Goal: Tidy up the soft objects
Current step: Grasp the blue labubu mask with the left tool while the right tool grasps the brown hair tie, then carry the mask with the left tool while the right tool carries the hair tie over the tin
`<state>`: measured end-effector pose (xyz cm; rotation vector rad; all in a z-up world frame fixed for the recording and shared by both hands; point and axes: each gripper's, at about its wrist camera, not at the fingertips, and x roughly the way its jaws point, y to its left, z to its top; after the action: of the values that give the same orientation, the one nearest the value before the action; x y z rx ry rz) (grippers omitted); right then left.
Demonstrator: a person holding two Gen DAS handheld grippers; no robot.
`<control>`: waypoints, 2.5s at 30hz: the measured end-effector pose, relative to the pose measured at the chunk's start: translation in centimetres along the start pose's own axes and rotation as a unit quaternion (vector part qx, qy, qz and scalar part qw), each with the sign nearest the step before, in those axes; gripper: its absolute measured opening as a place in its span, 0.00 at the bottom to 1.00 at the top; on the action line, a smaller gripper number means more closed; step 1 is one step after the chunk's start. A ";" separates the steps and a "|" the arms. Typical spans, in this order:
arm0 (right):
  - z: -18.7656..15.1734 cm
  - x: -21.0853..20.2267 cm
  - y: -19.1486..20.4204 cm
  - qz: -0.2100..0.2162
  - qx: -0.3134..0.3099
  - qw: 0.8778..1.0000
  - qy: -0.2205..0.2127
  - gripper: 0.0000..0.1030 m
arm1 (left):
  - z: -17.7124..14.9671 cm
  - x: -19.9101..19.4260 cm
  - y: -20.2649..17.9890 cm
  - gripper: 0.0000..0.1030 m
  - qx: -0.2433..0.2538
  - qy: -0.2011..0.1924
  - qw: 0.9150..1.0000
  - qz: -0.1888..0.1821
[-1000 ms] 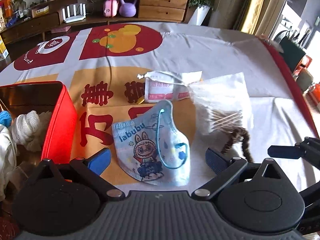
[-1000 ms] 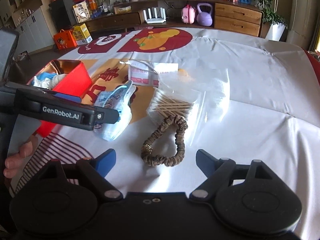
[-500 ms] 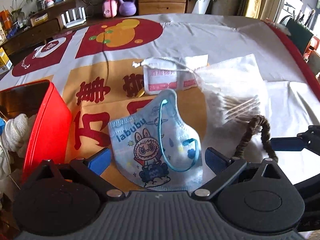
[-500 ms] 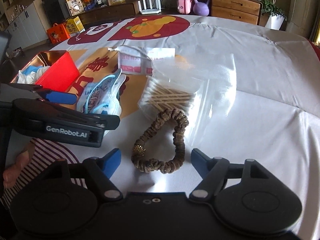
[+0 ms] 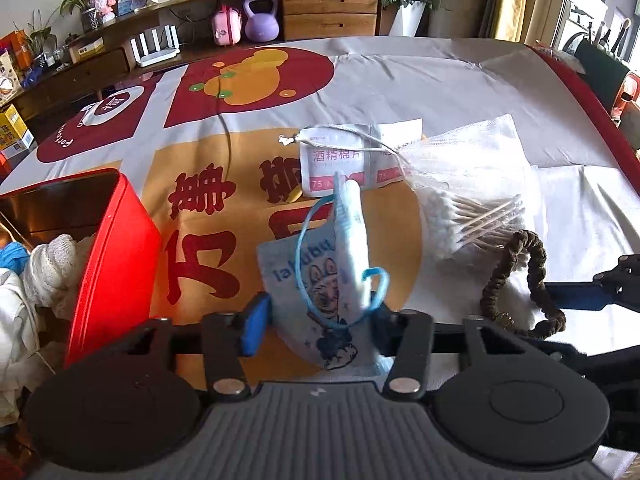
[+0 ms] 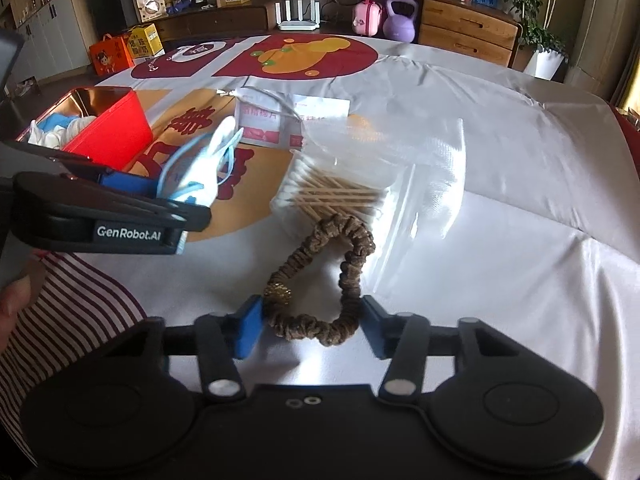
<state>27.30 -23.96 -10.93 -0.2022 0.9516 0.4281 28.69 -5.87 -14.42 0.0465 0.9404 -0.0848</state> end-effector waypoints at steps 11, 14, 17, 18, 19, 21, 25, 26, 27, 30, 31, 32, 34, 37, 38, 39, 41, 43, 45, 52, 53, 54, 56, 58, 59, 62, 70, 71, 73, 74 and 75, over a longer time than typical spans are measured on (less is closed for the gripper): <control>0.0 -1.4 -0.3 0.014 0.021 1.000 -0.010 0.19 | -0.1 -1.3 0.9 0.29 -0.017 -0.002 1.000 -0.022; 0.1 -2.0 -0.5 0.018 0.033 0.999 -0.016 0.18 | -0.2 -1.9 1.1 0.28 -0.021 -0.005 0.999 -0.027; 0.1 -2.8 -0.5 0.024 0.038 0.999 -0.020 0.18 | -0.3 -2.6 1.2 0.28 -0.021 -0.008 0.999 -0.027; 0.2 -3.1 -0.3 0.026 0.038 0.999 -0.023 0.17 | -0.3 -2.9 1.3 0.28 -0.023 -0.009 0.999 -0.029; 0.2 -3.4 -0.2 0.027 0.037 0.999 -0.025 0.17 | -0.4 -3.1 1.3 0.28 -0.023 -0.009 0.999 -0.030; 0.3 -4.0 0.1 0.029 0.035 0.998 -0.032 0.17 | -0.5 -3.7 1.5 0.28 -0.025 -0.011 0.999 -0.033; 0.5 -5.5 0.7 0.037 0.031 0.998 -0.044 0.17 | -0.8 -4.9 1.9 0.28 -0.029 -0.016 0.999 -0.038; 0.6 -5.8 0.9 0.040 0.031 0.998 -0.047 0.17 | -0.8 -5.3 2.0 0.28 -0.030 -0.017 0.999 -0.038; 0.6 -6.2 1.1 0.045 0.031 0.997 -0.049 0.17 | -0.8 -5.6 2.1 0.28 -0.030 -0.018 0.999 -0.038; 1.0 -7.3 1.7 0.057 0.033 0.996 -0.057 0.17 | -0.9 -6.9 2.4 0.28 -0.033 -0.022 0.998 -0.042; 1.1 -7.8 2.0 0.060 0.031 0.996 -0.060 0.17 | -0.9 -7.4 2.6 0.28 -0.033 -0.024 0.998 -0.043; 1.2 -8.1 2.2 0.062 0.029 0.996 -0.063 0.17 | -1.0 -7.8 2.8 0.28 -0.034 -0.025 0.998 -0.044; 1.4 -8.9 3.0 0.067 0.022 0.995 -0.069 0.17 | -1.0 -8.8 3.1 0.28 -0.038 -0.025 0.998 -0.046; 1.8 -10.0 4.0 0.075 0.016 0.994 -0.075 0.17 | -1.2 -10.2 3.7 0.28 -0.043 -0.025 0.998 -0.043; 1.9 -10.3 4.3 0.078 0.015 0.994 -0.076 0.17 | -1.2 -10.5 3.9 0.28 -0.045 -0.025 0.998 -0.044; 2.0 -10.7 4.6 0.081 0.013 0.994 -0.079 0.17 | -1.2 -11.0 4.1 0.28 -0.046 -0.025 0.998 -0.045; 2.3 -11.4 5.3 0.085 0.007 0.993 -0.084 0.17 | -1.4 -11.9 4.6 0.28 -0.048 -0.028 0.998 -0.043; 2.6 -12.1 6.0 0.088 0.001 0.992 -0.090 0.17 | -1.5 -12.9 5.2 0.28 -0.050 -0.032 0.997 -0.042; 2.9 -12.7 6.8 0.092 -0.006 0.991 -0.095 0.17 | -1.7 -13.8 5.8 0.28 -0.053 -0.036 0.997 -0.041; 4.1 -14.1 10.0 0.101 -0.033 0.988 -0.110 0.17 | -2.4 -16.7 8.7 0.28 -0.072 -0.050 0.996 -0.032; 4.3 -14.2 10.4 0.103 -0.036 0.988 -0.112 0.17 | -2.4 -17.0 9.1 0.28 -0.072 -0.051 0.996 -0.030; 4.5 -14.3 10.9 0.104 -0.040 0.987 -0.115 0.17 | -2.5 -17.3 9.5 0.28 -0.072 -0.052 0.996 -0.029; 5.0 -14.4 11.7 0.108 -0.044 0.986 -0.117 0.17 | -2.6 -18.0 10.3 0.28 -0.072 -0.054 0.996 -0.024; 5.3 -14.4 12.4 0.111 -0.047 0.986 -0.118 0.17 | -2.8 -18.7 11.1 0.28 -0.070 -0.056 0.996 -0.021; 5.5 -14.3 12.8 0.113 -0.049 0.985 -0.119 0.17 | -2.8 -19.0 11.4 0.28 -0.069 -0.056 0.996 -0.019; 6.1 -14.1 13.9 0.116 -0.056 0.984 -0.120 0.17 | -2.9 -19.8 12.6 0.28 -0.063 -0.059 0.996 -0.013; 7.5 -13.3 17.1 0.127 -0.077 0.982 -0.117 0.17 | -3.1 -21.1 16.2 0.28 -0.073 -0.066 0.995 0.000; 7.7 -12.9 17.5 0.128 -0.079 0.982 -0.115 0.17 | -3.1 -21.0 16.5 0.28 -0.075 -0.065 0.995 0.001; 7.9 -12.4 18.2 0.131 -0.082 0.982 -0.111 0.17 | -3.2 -20.9 17.4 0.28 -0.077 -0.063 0.995 0.007; 8.1 -12.0 18.6 0.132 -0.083 0.982 -0.108 0.17 | -3.2 -20.8 17.8 0.28 -0.078 -0.061 0.995 0.009; 8.2 -11.5 18.9 0.133 -0.085 0.982 -0.105 0.17 | -3.2 -20.6 18.1 0.28 -0.080 -0.059 0.995 0.012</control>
<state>19.26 -7.11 3.59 -0.1806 0.7357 0.7646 15.72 13.50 0.38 -0.0944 0.8253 0.0091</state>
